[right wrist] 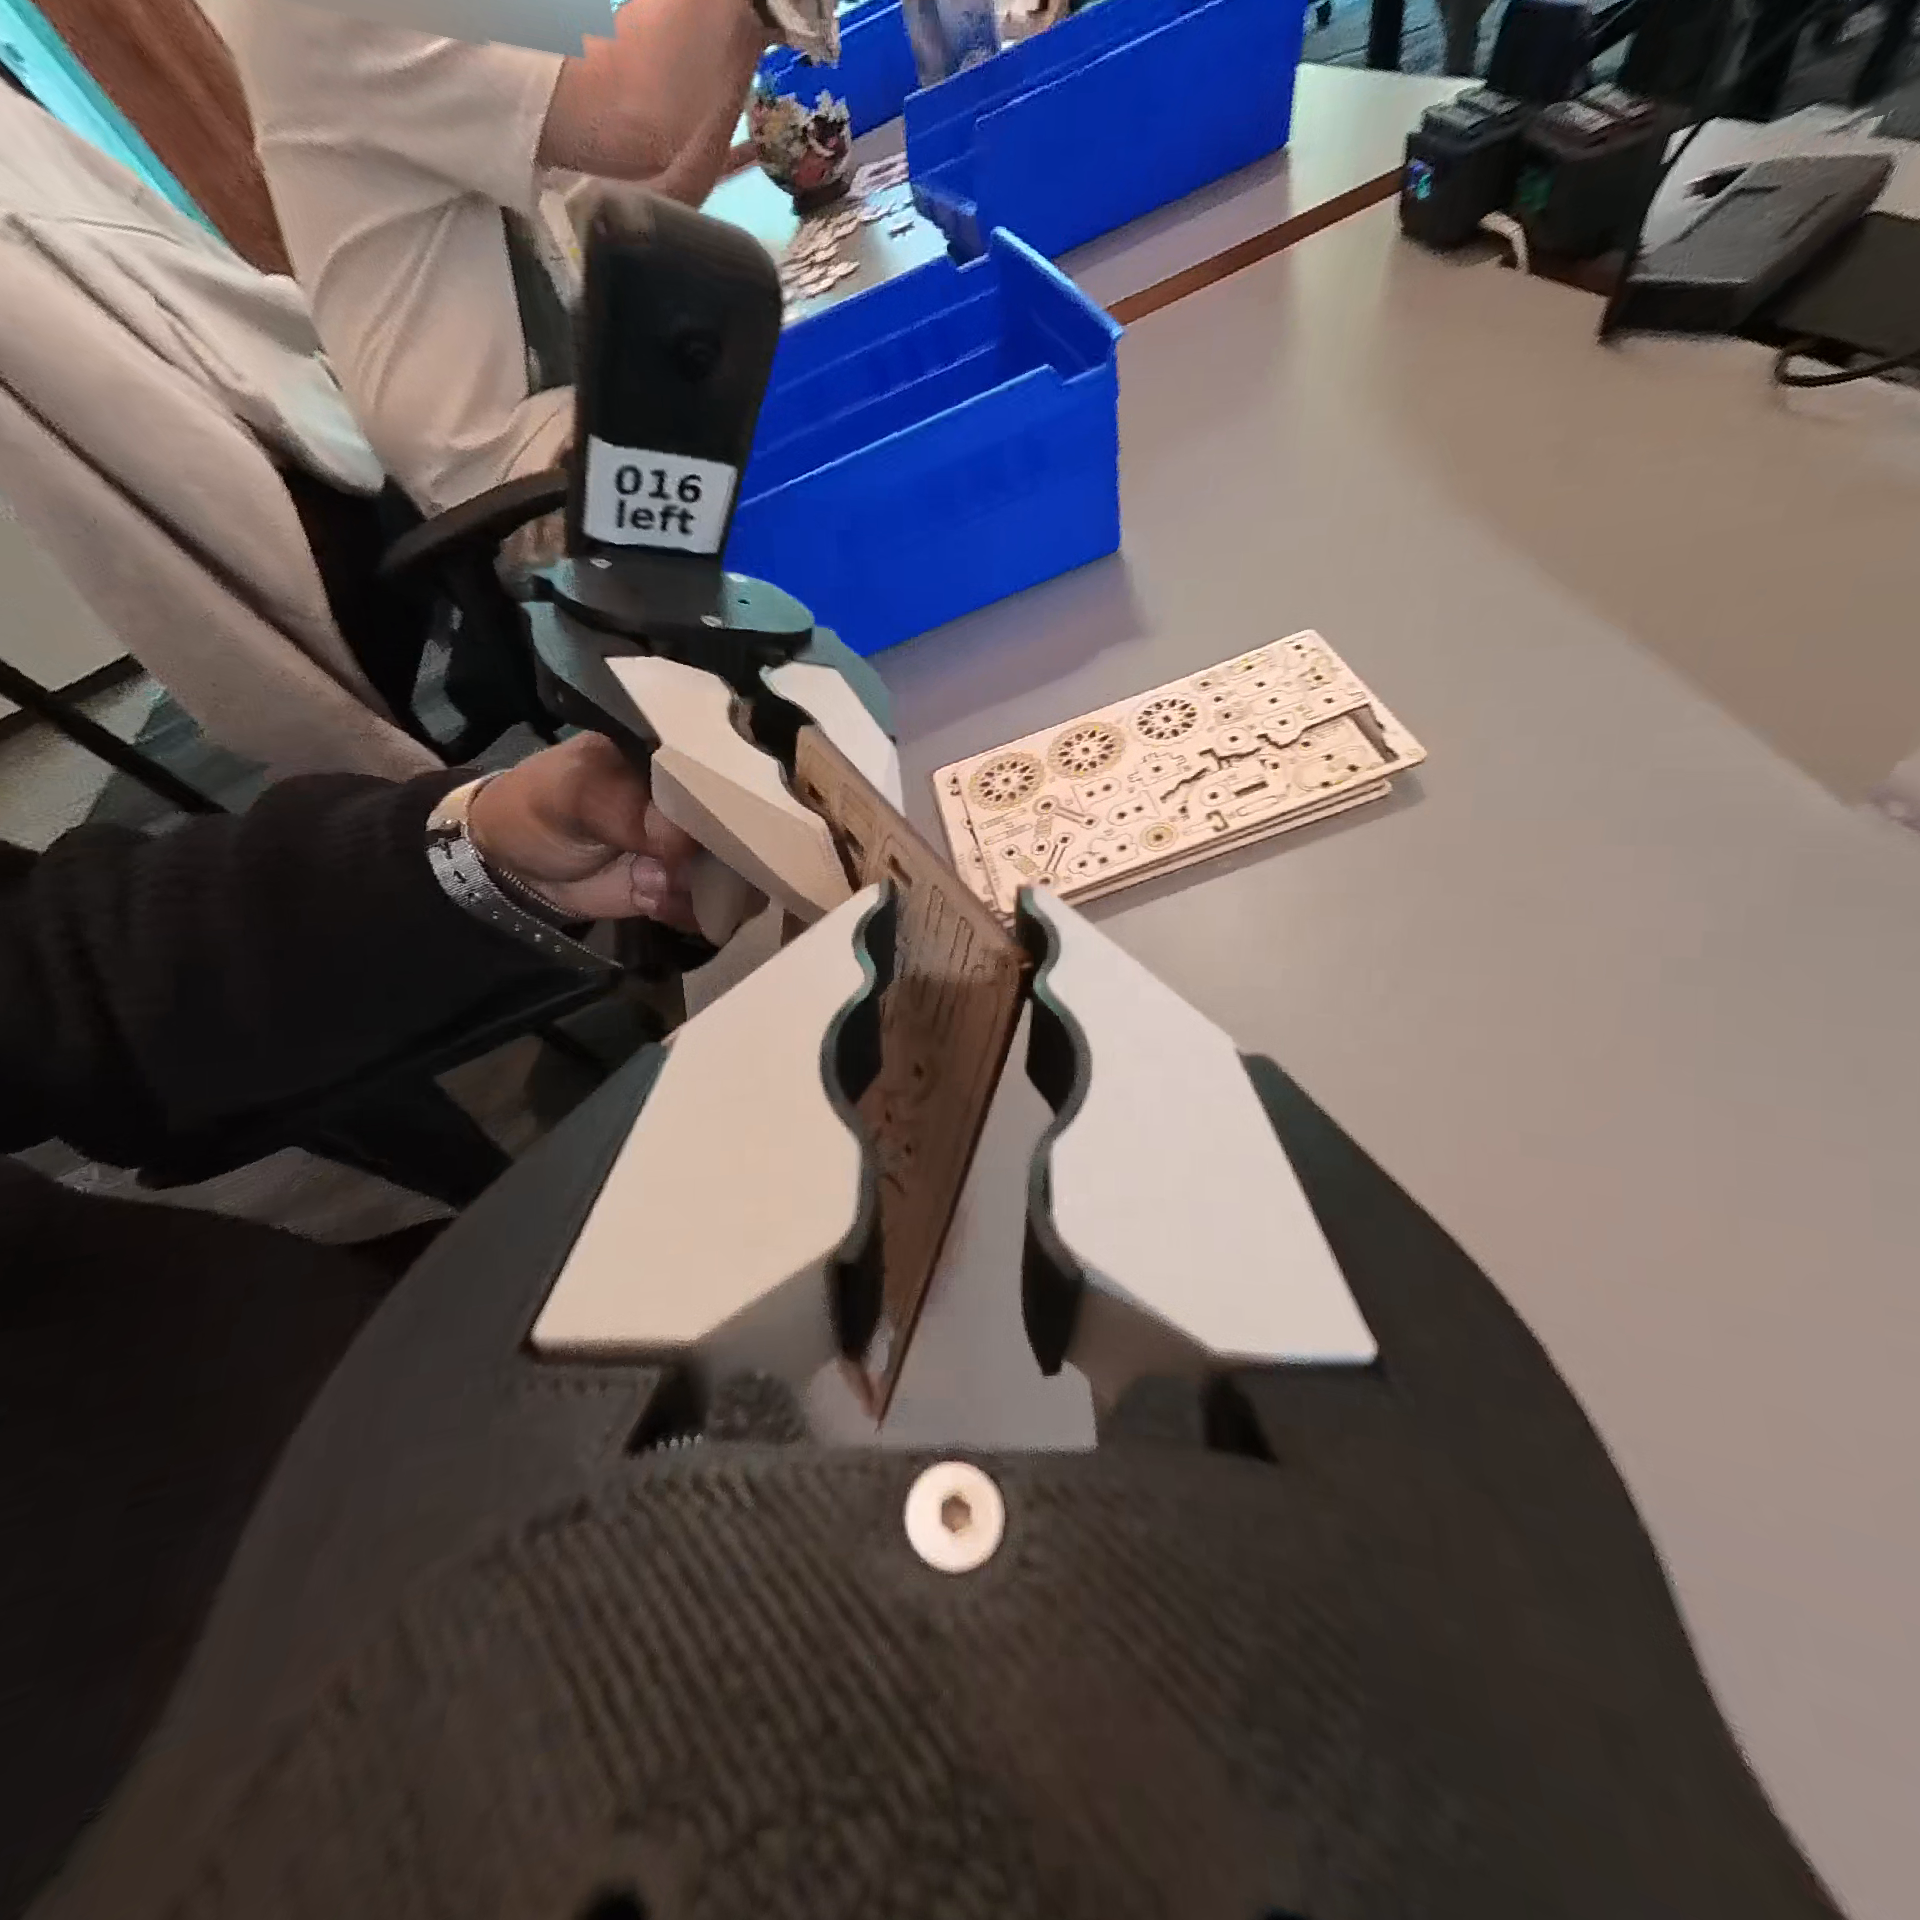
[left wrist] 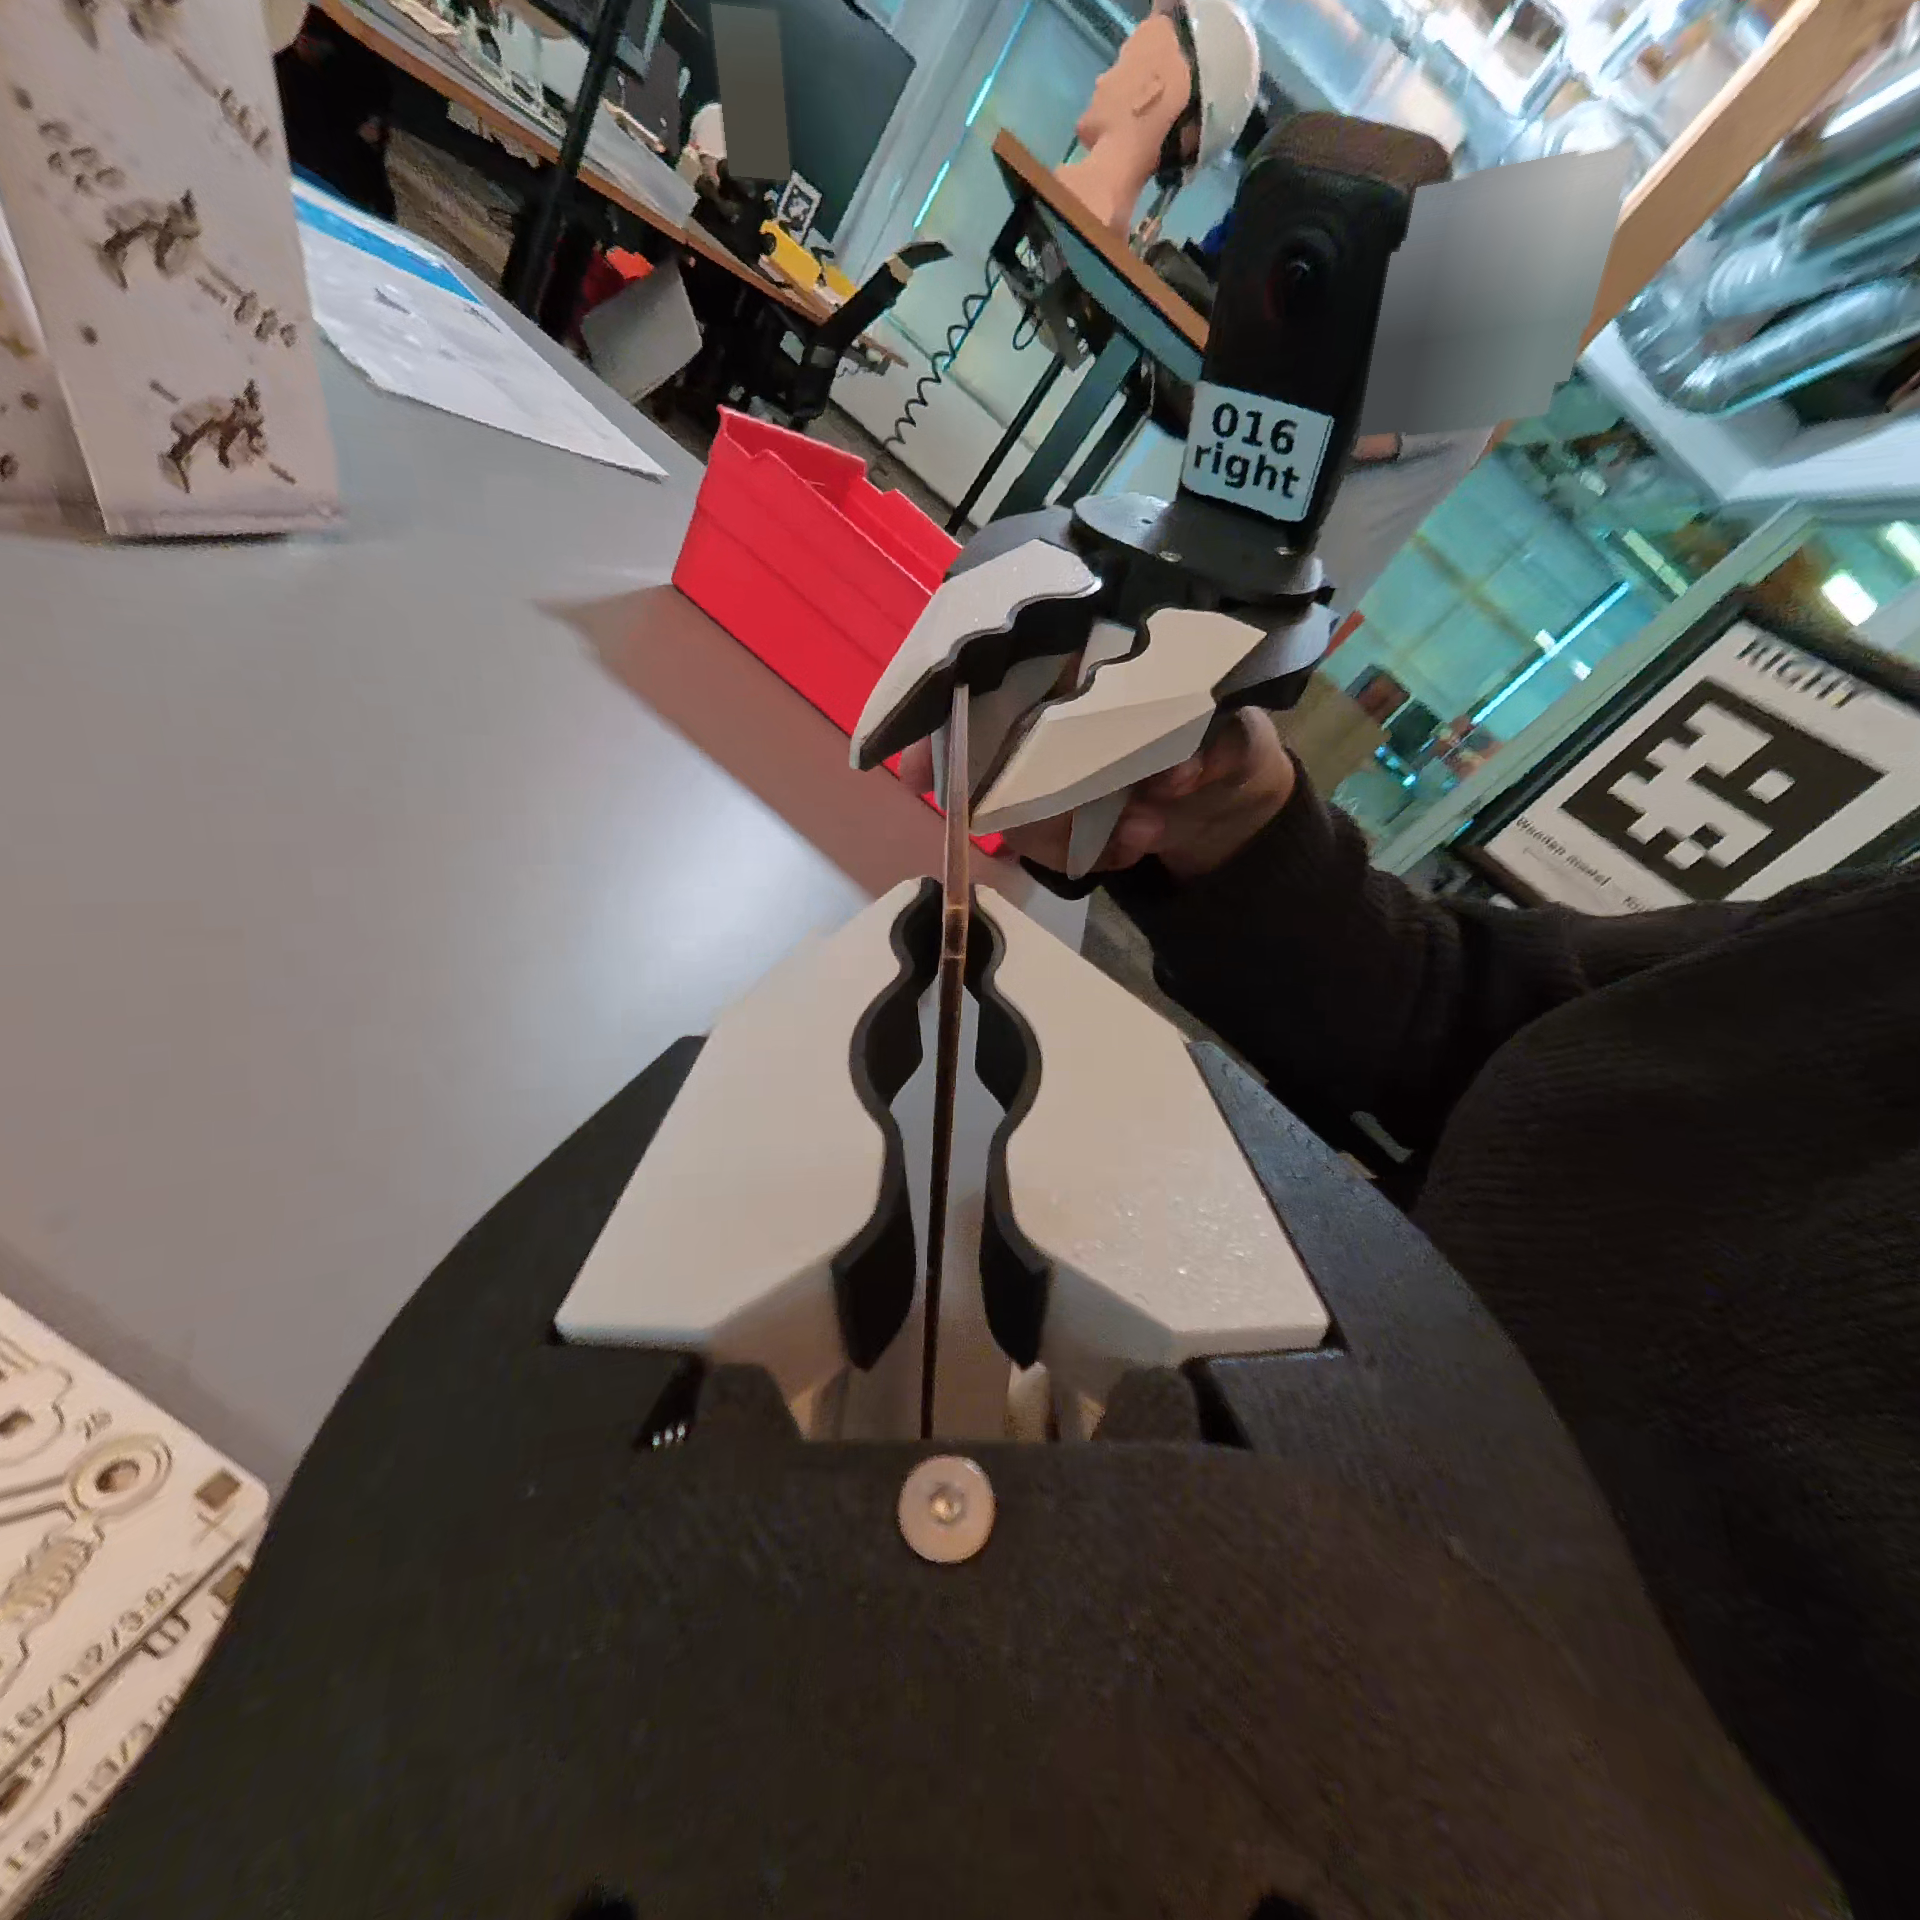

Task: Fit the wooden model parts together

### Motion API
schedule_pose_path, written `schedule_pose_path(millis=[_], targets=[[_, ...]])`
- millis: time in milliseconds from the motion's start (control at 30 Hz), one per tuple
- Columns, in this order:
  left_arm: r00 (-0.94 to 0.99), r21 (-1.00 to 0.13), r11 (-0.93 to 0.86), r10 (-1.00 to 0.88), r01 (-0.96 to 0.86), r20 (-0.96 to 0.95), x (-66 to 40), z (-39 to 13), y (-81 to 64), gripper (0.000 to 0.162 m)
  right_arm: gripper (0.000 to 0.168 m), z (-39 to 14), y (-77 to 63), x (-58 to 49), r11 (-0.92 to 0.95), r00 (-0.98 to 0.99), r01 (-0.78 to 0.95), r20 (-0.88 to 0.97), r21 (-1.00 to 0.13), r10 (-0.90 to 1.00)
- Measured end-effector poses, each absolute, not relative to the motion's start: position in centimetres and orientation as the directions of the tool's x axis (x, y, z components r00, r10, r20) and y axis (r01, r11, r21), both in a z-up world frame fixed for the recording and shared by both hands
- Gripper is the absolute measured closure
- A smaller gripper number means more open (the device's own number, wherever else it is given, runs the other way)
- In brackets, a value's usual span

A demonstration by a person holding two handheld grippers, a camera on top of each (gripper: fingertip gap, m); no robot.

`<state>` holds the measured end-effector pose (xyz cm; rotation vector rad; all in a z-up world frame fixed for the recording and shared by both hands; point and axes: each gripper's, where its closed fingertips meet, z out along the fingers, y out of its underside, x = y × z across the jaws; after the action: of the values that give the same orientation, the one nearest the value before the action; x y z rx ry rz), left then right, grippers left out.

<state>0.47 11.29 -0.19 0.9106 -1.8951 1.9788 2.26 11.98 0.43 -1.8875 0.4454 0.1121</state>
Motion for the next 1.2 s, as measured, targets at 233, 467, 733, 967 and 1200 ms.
schedule_pose_path(millis=[233,467,733,967,1200], targets=[[-0.738,-0.766,-0.126,-0.208,-0.630,0.642,1.1,-2.0,12.3,0.162,0.148,-1.3,12.8,2.9,-0.281,0.909,-0.395,-0.327,-0.875,-0.259],[-0.729,-0.753,-0.128,-0.192,-0.645,0.657,1.2,-2.4,12.1,0.162,0.150,-1.5,13.0,3.3,-0.233,0.882,-0.456,-0.402,-0.859,-0.244],[-0.761,-0.794,-0.093,-0.238,-0.601,0.604,1.1,-2.8,11.9,0.162,0.148,-1.9,13.0,3.2,-0.215,0.853,-0.511,-0.460,-0.832,-0.245],[-0.778,-0.819,-0.091,-0.269,-0.566,0.568,1.1,-2.6,11.8,0.162,0.148,-1.7,12.9,3.2,-0.221,0.863,-0.491,-0.438,-0.842,-0.251],[-0.780,-0.829,-0.097,-0.296,-0.550,0.552,1.3,-2.5,11.8,0.162,0.148,-1.7,13.0,3.5,-0.214,0.872,-0.463,-0.399,-0.860,-0.284]])
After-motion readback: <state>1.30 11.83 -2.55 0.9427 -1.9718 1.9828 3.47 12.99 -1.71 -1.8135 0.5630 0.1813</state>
